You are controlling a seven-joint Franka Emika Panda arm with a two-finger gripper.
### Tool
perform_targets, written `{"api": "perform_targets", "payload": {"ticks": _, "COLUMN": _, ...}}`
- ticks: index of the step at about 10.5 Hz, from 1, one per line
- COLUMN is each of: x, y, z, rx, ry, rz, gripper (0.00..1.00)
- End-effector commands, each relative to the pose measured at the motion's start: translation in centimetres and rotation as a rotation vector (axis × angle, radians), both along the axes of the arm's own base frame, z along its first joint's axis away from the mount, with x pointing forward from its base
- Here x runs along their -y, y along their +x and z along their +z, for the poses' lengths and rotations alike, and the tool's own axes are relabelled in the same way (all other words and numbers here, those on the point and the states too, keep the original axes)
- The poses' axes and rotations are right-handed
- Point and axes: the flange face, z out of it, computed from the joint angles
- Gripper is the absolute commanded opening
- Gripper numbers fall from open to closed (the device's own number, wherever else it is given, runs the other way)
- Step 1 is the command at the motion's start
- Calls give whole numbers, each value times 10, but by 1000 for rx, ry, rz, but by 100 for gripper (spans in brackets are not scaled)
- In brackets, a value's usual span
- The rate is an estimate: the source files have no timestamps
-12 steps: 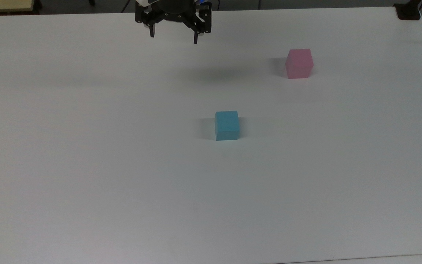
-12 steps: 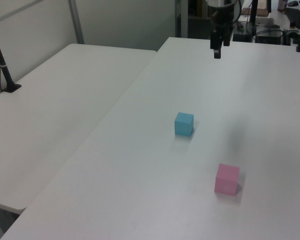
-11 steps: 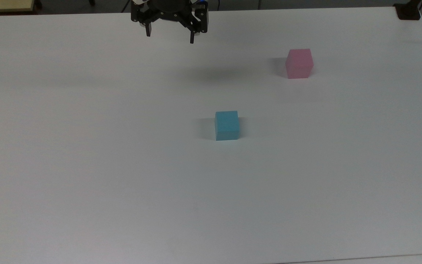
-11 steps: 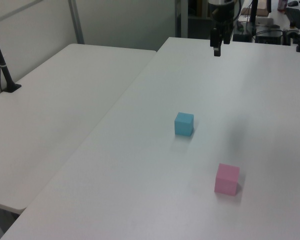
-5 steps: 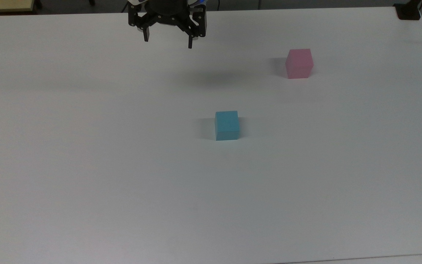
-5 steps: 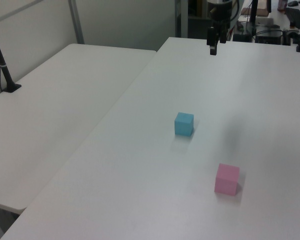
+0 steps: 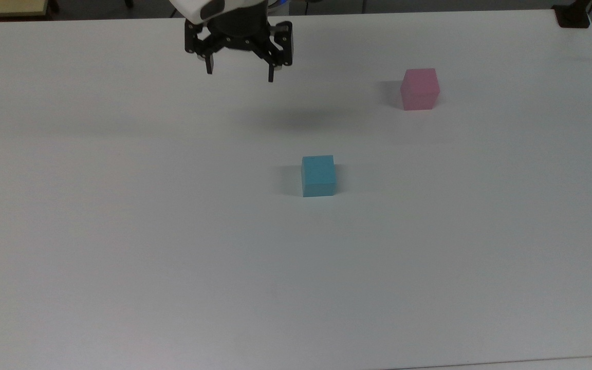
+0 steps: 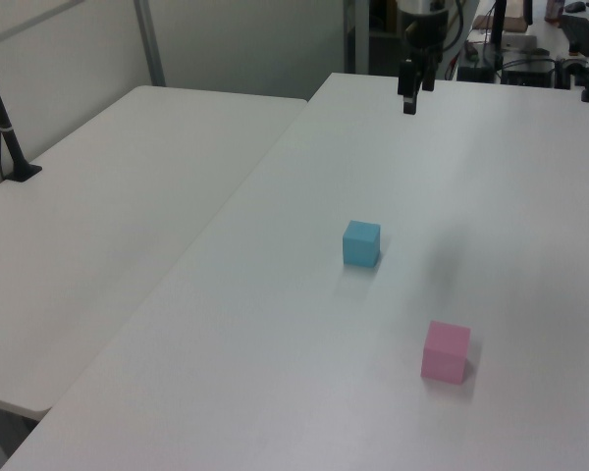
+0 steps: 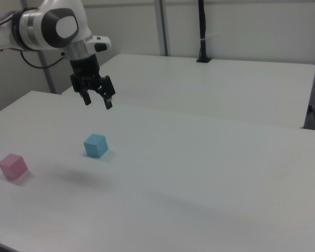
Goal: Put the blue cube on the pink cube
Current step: 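Move the open gripper over the light-blue cube and lower it, then close the gripper on the light-blue cube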
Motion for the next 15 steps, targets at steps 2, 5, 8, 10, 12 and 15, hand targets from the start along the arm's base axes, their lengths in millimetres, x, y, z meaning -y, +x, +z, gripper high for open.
{"api": "perform_targets", "payload": {"ticks": 2, "x": -28, "y": 25, "z": -45, "rx": 22, "ry": 22, "rz": 63, "gripper": 100}}
{"api": "perform_targets", "payload": {"ticks": 5, "x": -97, "y": 35, "z": -103, "rx": -15, "ry": 22, "rz": 151, "gripper": 100}}
{"api": "perform_targets", "payload": {"ticks": 8, "x": -137, "y": 48, "z": -162, "rx": -31, "ry": 28, "rz": 122, "gripper": 100}}
{"api": "perform_targets", "payload": {"ticks": 10, "x": -138, "y": 55, "z": -192, "rx": -31, "ry": 27, "rz": 119, "gripper": 100}}
{"api": "perform_targets", "payload": {"ticks": 12, "x": -137, "y": 58, "z": -206, "rx": -40, "ry": 19, "rz": 120, "gripper": 100}}
{"api": "perform_targets", "payload": {"ticks": 15, "x": -138, "y": 58, "z": -221, "rx": -54, "ry": 9, "rz": 128, "gripper": 85}}
